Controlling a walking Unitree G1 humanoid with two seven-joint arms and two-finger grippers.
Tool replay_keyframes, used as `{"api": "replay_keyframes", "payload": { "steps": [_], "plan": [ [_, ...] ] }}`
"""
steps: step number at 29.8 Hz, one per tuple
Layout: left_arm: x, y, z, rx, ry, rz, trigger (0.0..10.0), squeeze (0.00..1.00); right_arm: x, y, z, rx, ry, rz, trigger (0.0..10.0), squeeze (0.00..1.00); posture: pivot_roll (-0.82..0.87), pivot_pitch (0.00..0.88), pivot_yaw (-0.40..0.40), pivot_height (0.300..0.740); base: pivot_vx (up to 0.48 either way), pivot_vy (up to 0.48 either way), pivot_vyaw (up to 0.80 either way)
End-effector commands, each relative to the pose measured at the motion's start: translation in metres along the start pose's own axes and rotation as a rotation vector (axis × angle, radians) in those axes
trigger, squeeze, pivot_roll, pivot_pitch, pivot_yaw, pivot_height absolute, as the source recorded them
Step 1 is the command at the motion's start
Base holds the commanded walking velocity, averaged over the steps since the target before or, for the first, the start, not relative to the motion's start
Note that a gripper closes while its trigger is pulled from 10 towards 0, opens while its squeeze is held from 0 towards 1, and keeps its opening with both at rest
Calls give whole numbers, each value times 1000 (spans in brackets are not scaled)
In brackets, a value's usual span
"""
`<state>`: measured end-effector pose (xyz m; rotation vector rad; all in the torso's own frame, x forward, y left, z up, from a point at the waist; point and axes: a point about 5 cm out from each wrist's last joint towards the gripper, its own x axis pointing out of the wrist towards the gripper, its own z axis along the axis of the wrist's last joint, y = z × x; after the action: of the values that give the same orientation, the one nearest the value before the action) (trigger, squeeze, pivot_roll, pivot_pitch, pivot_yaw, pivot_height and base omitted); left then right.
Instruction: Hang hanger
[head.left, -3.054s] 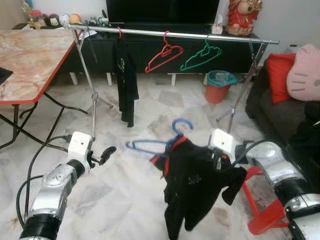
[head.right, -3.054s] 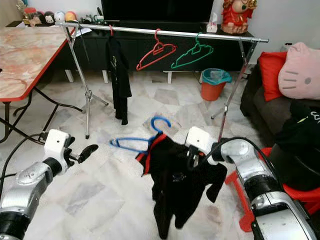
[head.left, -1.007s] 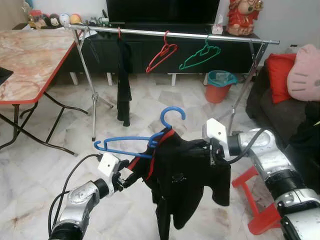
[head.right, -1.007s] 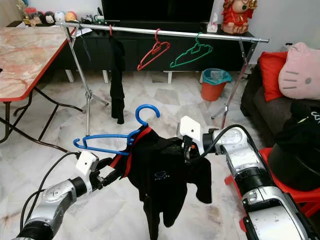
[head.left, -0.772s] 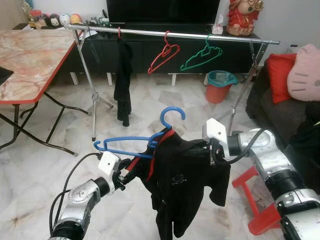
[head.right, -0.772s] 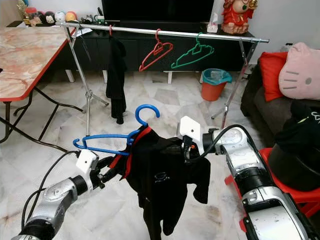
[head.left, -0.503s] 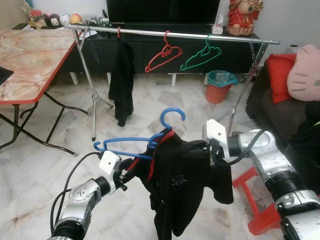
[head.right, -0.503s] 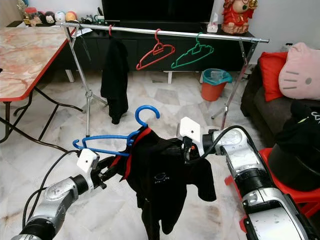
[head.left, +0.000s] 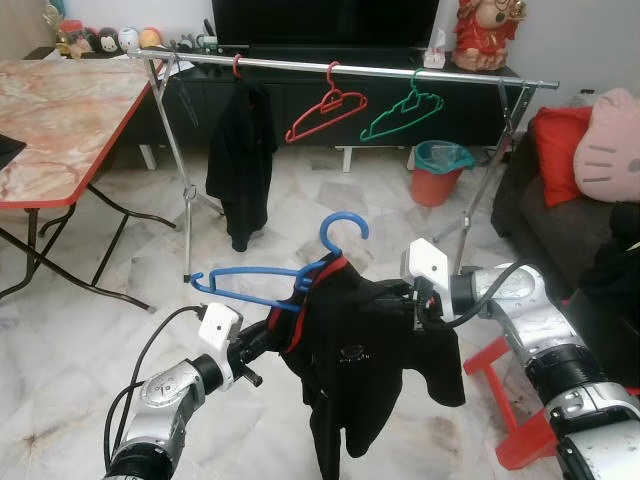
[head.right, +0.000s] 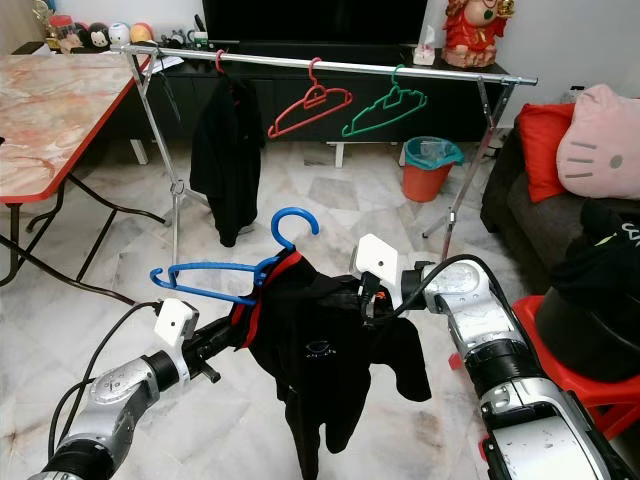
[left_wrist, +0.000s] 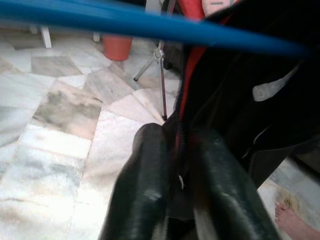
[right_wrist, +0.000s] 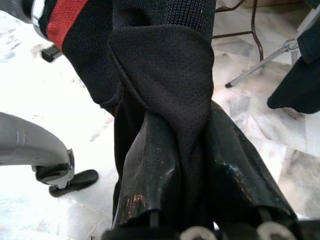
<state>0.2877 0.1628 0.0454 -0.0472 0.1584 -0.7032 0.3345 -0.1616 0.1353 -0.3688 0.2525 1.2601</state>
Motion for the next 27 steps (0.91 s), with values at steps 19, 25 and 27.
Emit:
{"api": "replay_keyframes", "payload": {
  "steps": [19, 25, 27],
  "plan": [
    [-7, 0, 1, -65, -11, 13, 0, 0, 0, -14, 4, 66, -114, -198, 0, 0, -29, 0, -54, 740, 0, 0, 0],
    [-10, 4, -2, -84, 26, 45, 0, 0, -7, -23, 24, 119, -280, -229, 0, 0, -29, 0, -54, 740, 0, 0, 0],
    [-10, 5, -3, -81, 28, 54, 0, 0, -10, -23, 31, 151, -364, -204, 0, 0, -27, 0, -56, 740, 0, 0, 0]
  ]
}}
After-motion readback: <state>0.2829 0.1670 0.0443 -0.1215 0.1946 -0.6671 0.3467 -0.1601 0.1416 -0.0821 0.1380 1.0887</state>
